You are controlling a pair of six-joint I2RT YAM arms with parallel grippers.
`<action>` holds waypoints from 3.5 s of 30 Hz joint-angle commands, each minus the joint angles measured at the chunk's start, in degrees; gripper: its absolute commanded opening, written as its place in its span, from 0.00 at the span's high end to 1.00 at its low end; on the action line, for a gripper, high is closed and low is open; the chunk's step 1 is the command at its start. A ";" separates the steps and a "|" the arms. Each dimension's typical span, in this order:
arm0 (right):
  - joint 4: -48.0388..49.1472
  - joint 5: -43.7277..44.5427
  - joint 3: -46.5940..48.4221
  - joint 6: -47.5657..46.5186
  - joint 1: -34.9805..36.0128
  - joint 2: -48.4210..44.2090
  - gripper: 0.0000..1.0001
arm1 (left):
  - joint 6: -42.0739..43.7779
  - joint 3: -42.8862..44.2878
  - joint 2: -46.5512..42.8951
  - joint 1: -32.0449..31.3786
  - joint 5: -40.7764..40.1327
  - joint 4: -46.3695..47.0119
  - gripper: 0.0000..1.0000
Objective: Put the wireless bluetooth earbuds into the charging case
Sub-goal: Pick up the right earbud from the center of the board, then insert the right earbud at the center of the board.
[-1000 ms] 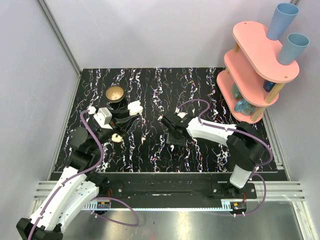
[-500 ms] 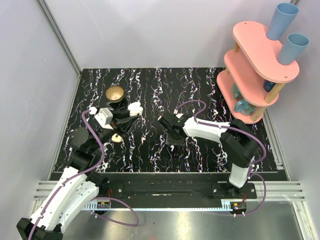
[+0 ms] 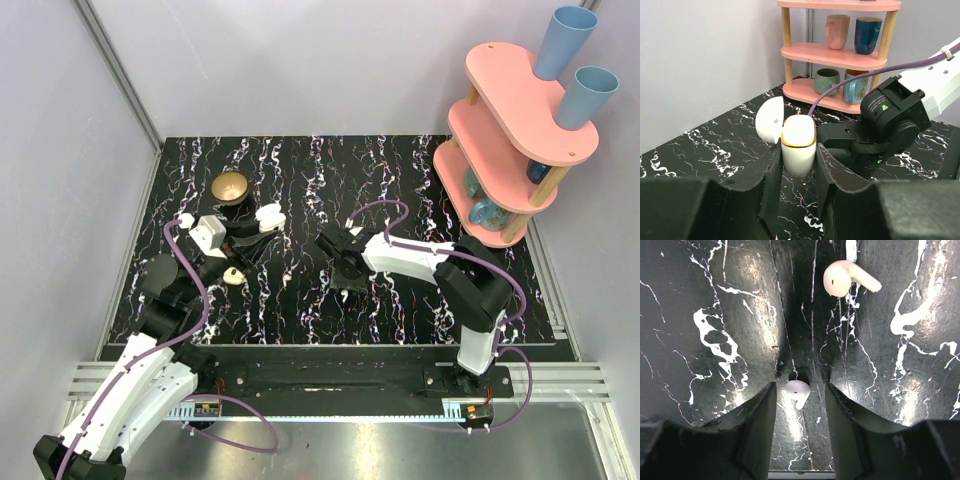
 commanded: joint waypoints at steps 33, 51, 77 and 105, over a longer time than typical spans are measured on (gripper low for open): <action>-1.95 1.45 3.61 -1.66 0.36 2.04 0.63 | -0.42 -0.31 1.11 0.24 -1.17 2.58 1.00; -1.95 1.80 3.25 -2.18 0.36 1.08 0.78 | -0.59 -0.13 1.19 0.24 -1.08 2.40 1.00; 24.14 30.37 -2.28 -26.95 4.41 -28.71 0.84 | -3.31 3.65 8.57 0.24 -1.00 5.12 1.00; 41.29 11.49 6.59 -37.17 4.49 -31.62 0.87 | -4.02 5.32 15.61 -0.47 5.60 8.64 1.00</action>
